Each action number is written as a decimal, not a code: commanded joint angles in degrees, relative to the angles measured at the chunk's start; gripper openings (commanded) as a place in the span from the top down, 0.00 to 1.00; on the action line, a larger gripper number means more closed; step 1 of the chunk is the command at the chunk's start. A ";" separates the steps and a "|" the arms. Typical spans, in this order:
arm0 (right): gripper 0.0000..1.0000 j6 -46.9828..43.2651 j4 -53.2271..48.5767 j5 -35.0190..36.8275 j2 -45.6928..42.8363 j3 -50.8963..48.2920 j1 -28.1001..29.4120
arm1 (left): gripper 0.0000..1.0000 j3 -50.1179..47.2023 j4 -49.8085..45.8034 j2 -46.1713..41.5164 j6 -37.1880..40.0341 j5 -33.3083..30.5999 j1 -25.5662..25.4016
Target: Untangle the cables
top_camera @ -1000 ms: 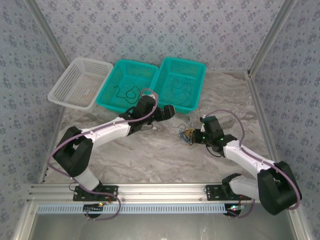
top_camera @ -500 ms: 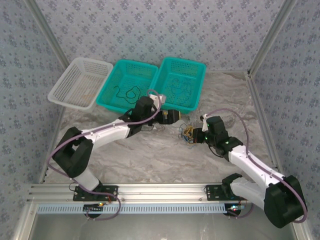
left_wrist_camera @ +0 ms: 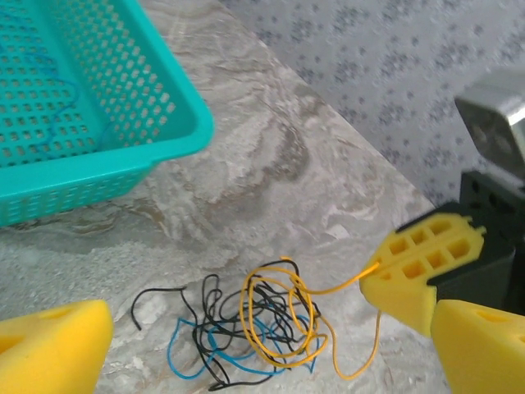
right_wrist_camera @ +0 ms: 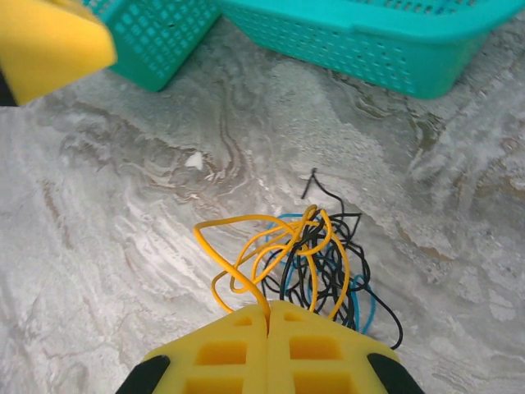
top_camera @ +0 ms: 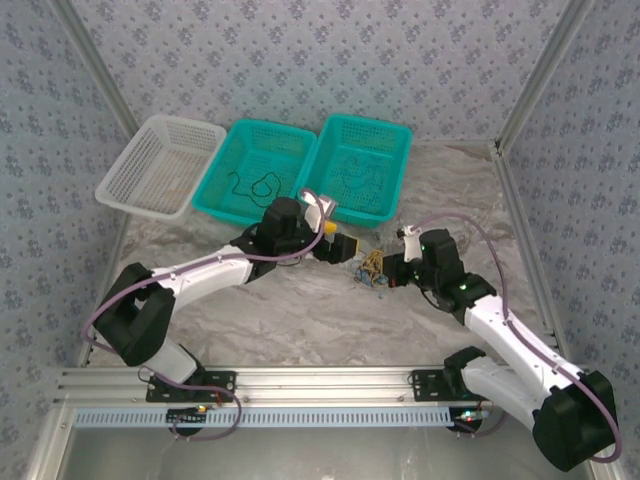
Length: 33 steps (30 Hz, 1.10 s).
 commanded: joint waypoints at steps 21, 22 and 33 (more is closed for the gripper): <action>1.00 -18.82 -6.68 -13.54 4.06 13.77 0.26 | 0.02 8.03 3.17 6.49 18.70 17.72 -0.90; 1.00 -19.33 -7.22 -14.08 4.26 14.38 0.26 | 0.03 8.19 3.41 6.90 19.53 18.14 -0.87; 1.00 -20.45 -5.88 -16.45 3.94 15.83 -0.04 | 0.33 13.17 -3.85 9.25 26.66 21.81 -0.69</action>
